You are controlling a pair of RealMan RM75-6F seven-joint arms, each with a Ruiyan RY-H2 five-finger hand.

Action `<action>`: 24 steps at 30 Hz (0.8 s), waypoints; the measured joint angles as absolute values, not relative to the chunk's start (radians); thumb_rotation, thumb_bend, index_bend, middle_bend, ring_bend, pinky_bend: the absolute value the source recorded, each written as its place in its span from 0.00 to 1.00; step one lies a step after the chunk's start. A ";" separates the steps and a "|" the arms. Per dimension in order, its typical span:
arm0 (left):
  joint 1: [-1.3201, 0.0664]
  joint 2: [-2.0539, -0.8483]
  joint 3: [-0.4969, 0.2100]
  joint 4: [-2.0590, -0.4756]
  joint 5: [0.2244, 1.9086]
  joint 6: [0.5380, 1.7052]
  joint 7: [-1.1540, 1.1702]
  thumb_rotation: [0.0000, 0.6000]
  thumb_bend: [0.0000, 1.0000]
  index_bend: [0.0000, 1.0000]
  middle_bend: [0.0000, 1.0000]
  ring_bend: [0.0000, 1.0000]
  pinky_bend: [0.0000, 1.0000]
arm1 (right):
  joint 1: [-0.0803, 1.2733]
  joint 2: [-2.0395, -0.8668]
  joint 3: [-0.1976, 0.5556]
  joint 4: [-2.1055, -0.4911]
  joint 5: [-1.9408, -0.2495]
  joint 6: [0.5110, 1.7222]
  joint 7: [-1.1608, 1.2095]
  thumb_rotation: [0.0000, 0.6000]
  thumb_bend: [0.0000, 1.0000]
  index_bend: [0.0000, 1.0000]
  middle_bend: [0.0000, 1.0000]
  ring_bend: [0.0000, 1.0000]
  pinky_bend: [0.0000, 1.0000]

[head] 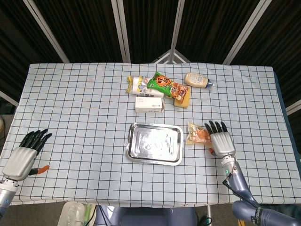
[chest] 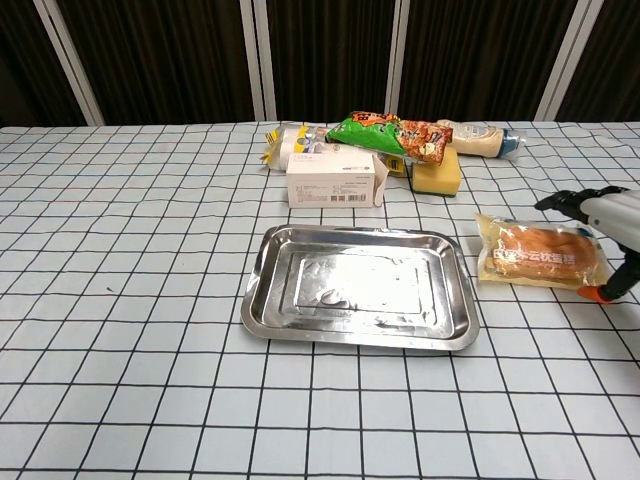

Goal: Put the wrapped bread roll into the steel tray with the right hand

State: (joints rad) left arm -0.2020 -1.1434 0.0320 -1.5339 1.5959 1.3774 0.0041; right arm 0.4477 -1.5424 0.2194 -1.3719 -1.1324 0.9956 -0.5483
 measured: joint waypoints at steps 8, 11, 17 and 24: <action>-0.203 -1.141 0.031 -1.532 1.595 1.376 -0.003 1.00 0.06 0.00 0.00 0.00 0.00 | 0.500 -1.575 0.232 -1.326 -1.072 0.966 -0.568 1.00 0.32 0.33 0.38 0.29 0.49; -0.203 -1.141 0.031 -1.532 1.594 1.376 -0.003 1.00 0.06 0.00 0.00 0.00 0.00 | 0.511 -1.588 0.232 -1.311 -1.064 0.969 -0.561 1.00 0.32 0.46 0.48 0.38 0.58; -0.204 -1.141 0.031 -1.533 1.593 1.374 -0.004 1.00 0.06 0.00 0.00 0.00 0.00 | 0.518 -1.600 0.223 -1.300 -1.091 1.003 -0.549 1.00 0.33 0.53 0.52 0.39 0.58; -0.204 -1.141 0.031 -1.533 1.595 1.374 -0.003 1.00 0.06 0.00 0.00 0.00 0.00 | 0.525 -1.586 0.214 -1.369 -1.134 1.063 -0.569 1.00 0.33 0.53 0.52 0.39 0.58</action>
